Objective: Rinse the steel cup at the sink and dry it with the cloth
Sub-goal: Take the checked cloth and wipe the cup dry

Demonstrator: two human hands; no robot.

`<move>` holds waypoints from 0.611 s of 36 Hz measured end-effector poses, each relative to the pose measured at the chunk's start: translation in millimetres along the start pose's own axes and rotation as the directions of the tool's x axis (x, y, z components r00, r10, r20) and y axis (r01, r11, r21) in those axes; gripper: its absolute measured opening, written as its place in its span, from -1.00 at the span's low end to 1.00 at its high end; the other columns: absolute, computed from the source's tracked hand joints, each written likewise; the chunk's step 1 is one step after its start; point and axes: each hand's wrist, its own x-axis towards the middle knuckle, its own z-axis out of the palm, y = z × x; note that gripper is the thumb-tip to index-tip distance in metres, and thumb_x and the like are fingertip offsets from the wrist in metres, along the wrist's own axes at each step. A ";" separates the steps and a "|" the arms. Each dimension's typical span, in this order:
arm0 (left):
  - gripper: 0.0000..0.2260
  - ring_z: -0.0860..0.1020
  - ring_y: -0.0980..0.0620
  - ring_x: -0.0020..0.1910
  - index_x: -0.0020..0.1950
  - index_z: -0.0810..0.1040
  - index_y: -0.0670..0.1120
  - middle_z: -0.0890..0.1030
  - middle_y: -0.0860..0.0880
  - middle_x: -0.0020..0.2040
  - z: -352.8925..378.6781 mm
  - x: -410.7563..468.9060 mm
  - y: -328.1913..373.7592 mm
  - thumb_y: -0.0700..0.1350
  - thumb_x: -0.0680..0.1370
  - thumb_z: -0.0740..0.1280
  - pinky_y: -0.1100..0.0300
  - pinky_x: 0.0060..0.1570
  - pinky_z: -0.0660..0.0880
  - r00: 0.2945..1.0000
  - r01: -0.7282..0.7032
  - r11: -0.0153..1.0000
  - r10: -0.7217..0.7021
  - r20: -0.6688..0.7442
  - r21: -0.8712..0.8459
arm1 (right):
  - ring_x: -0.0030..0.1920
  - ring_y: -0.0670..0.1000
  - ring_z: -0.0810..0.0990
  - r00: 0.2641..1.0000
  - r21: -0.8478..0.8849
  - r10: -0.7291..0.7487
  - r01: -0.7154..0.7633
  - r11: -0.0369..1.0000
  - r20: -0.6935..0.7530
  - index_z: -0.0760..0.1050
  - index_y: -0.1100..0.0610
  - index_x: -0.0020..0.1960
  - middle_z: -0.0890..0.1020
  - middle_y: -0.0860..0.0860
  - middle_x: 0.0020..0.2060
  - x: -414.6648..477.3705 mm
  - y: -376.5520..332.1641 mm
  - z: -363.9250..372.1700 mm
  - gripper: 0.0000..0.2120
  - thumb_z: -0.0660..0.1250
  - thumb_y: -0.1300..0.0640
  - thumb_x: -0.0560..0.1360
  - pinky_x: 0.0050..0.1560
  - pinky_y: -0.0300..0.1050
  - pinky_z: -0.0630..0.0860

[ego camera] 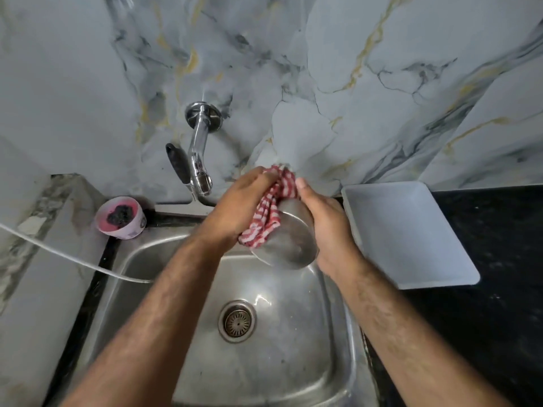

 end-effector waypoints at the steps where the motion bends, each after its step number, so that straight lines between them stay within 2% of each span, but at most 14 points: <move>1: -0.70 0.73 0.00 0.07 0.10 0.70 0.04 0.78 -0.02 0.03 3.0 0.8 0.4 0.19 0.60 0.31 -0.08 0.21 0.56 0.998 -0.016 0.998 0.012 -0.068 -0.068 | -0.10 0.10 0.84 1.000 0.017 -0.005 0.005 1.000 -0.016 0.85 0.09 -0.06 0.87 0.14 -0.12 0.8 -3.1 4.1 -0.63 0.49 -0.20 0.58 -0.02 0.03 0.77; 4: -0.76 0.74 0.12 -0.06 0.09 0.62 0.02 0.77 0.11 -0.09 12.5 -4.7 -3.5 0.11 0.66 0.24 0.14 -0.01 0.61 0.938 -0.088 0.969 0.002 -0.347 -0.232 | 0.23 0.36 0.75 0.988 0.348 0.146 -0.122 0.929 -0.043 0.70 0.28 0.35 0.74 0.39 0.27 3.5 -7.6 13.8 -0.37 0.44 -0.27 0.61 0.36 0.42 0.64; 6: -0.80 0.69 0.17 -0.10 0.09 0.53 -0.01 0.70 0.17 -0.16 25.1 -17.2 -13.9 0.06 0.72 0.18 0.21 -0.07 0.58 0.882 -0.128 0.981 0.047 -0.469 -0.144 | 0.34 0.35 0.68 0.972 0.522 0.218 -0.144 0.841 -0.083 0.60 0.25 0.48 0.73 0.30 0.31 8.8 -8.2 17.6 -0.35 0.34 -0.27 0.68 0.37 0.29 0.64; 8: -0.83 0.65 0.06 0.01 0.16 0.46 0.02 0.64 0.18 -0.06 36.6 -32.2 -24.7 0.08 0.72 0.15 0.09 0.01 0.53 0.832 -0.163 0.986 0.148 -0.534 0.019 | 0.29 0.29 0.70 0.965 0.600 0.236 -0.120 0.791 -0.118 0.60 0.18 0.50 0.76 0.21 0.25 10.2 -13.0 23.0 -0.43 0.26 -0.23 0.74 0.19 0.13 0.68; 9: -0.83 0.62 0.03 0.06 0.18 0.45 0.03 0.64 0.11 0.00 38.9 -38.2 -28.9 0.07 0.71 0.16 0.02 0.06 0.52 0.806 -0.215 0.969 0.247 -0.537 0.123 | 0.34 0.30 0.69 0.958 0.612 0.253 -0.120 0.782 -0.136 0.59 0.18 0.51 0.74 0.22 0.31 10.7 -12.7 25.7 -0.43 0.24 -0.23 0.74 0.18 0.12 0.67; 10: -0.82 0.59 0.01 0.16 0.22 0.46 0.00 0.64 0.02 0.10 39.7 -42.0 -30.2 0.03 0.71 0.17 -0.04 0.18 0.50 0.788 -0.298 0.922 0.385 -0.481 0.249 | 0.38 0.30 0.68 0.954 0.611 0.262 -0.122 0.782 -0.145 0.59 0.19 0.51 0.73 0.22 0.35 8.7 -10.8 28.5 -0.42 0.22 -0.23 0.75 0.19 0.13 0.66; 11: -0.78 0.51 -0.03 0.35 0.29 0.50 -0.04 0.62 -0.06 0.25 40.6 -42.8 -30.8 -0.01 0.70 0.19 -0.09 0.36 0.42 0.779 -0.388 0.833 0.525 -0.344 0.394 | 0.34 0.25 0.72 0.959 0.594 0.246 -0.119 0.796 -0.137 0.62 0.21 0.46 0.76 0.21 0.30 6.0 -8.1 31.2 -0.45 0.18 -0.19 0.77 0.18 0.10 0.66; 12: -0.74 0.38 -0.07 0.51 0.33 0.53 -0.07 0.57 -0.08 0.38 42.2 -40.9 -30.8 -0.03 0.70 0.21 -0.13 0.52 0.25 0.756 -0.468 0.697 0.634 -0.161 0.543 | 0.21 0.14 0.80 0.970 0.568 0.215 -0.114 0.815 -0.114 0.66 0.19 0.34 0.83 0.14 0.14 4.0 -2.1 32.7 -0.52 0.11 -0.11 0.81 0.12 0.05 0.67; 14: -0.71 0.20 -0.11 0.63 0.31 0.59 -0.06 0.49 -0.04 0.52 43.3 -31.0 -28.8 0.01 0.69 0.23 -0.22 0.58 0.01 0.716 -0.527 0.450 0.693 0.090 0.721 | -0.05 -0.07 0.85 0.973 0.499 0.200 -0.115 0.859 -0.119 0.73 0.04 0.13 0.87 -0.05 -0.11 -2.1 7.7 36.7 -0.53 0.03 0.03 0.83 0.09 0.01 0.66; 15: -0.71 0.17 -0.13 0.65 0.31 0.60 -0.05 0.45 -0.03 0.56 40.9 -23.0 -26.6 0.04 0.69 0.23 -0.27 0.57 -0.02 0.733 -0.493 0.424 0.673 0.101 0.760 | 0.04 -0.04 0.85 0.966 0.494 0.225 -0.134 0.859 -0.129 0.77 0.06 0.15 0.88 -0.01 -0.02 -3.7 9.1 39.2 -0.50 0.05 -0.01 0.83 0.21 0.06 0.66; 17: -0.69 0.12 -0.15 0.66 0.36 0.58 -0.06 0.37 -0.04 0.61 28.8 -7.4 -20.2 0.04 0.70 0.24 -0.31 0.56 0.00 0.827 -0.334 0.525 0.562 -0.024 0.783 | 0.34 0.20 0.74 0.954 0.528 0.270 -0.166 0.833 -0.126 0.70 0.13 0.39 0.79 0.18 0.29 -1.2 8.7 40.3 -0.49 0.16 -0.19 0.78 0.49 0.25 0.57; 19: -0.68 0.12 -0.21 0.65 0.41 0.54 -0.14 0.34 -0.11 0.62 10.8 3.5 -21.2 -0.02 0.71 0.26 -0.29 0.55 0.08 0.883 -0.179 0.650 0.437 -0.170 0.739 | 0.37 0.33 0.69 0.945 0.536 0.296 -0.179 0.825 -0.138 0.62 0.16 0.48 0.74 0.25 0.35 6.6 2.9 37.0 -0.39 0.24 -0.30 0.72 0.50 0.43 0.53; 20: -0.68 0.14 -0.24 0.64 0.41 0.53 -0.18 0.35 -0.15 0.61 4.8 3.3 -24.9 -0.06 0.71 0.27 -0.27 0.54 0.13 0.891 -0.162 0.697 0.408 -0.201 0.698 | 0.37 0.35 0.68 0.945 0.536 0.288 -0.165 0.828 -0.154 0.61 0.17 0.49 0.73 0.26 0.36 11.6 2.9 33.4 -0.36 0.25 -0.31 0.70 0.48 0.46 0.53; 22: -0.68 0.20 -0.28 0.61 0.44 0.52 -0.21 0.38 -0.20 0.58 8.9 -10.1 -32.0 -0.12 0.71 0.28 -0.25 0.52 0.20 0.882 -0.270 0.733 0.448 -0.145 0.624 | 0.38 0.33 0.68 0.943 0.548 0.291 -0.159 0.821 -0.163 0.62 0.22 0.47 0.72 0.28 0.37 16.6 -0.2 27.7 -0.36 0.21 -0.28 0.73 0.46 0.34 0.58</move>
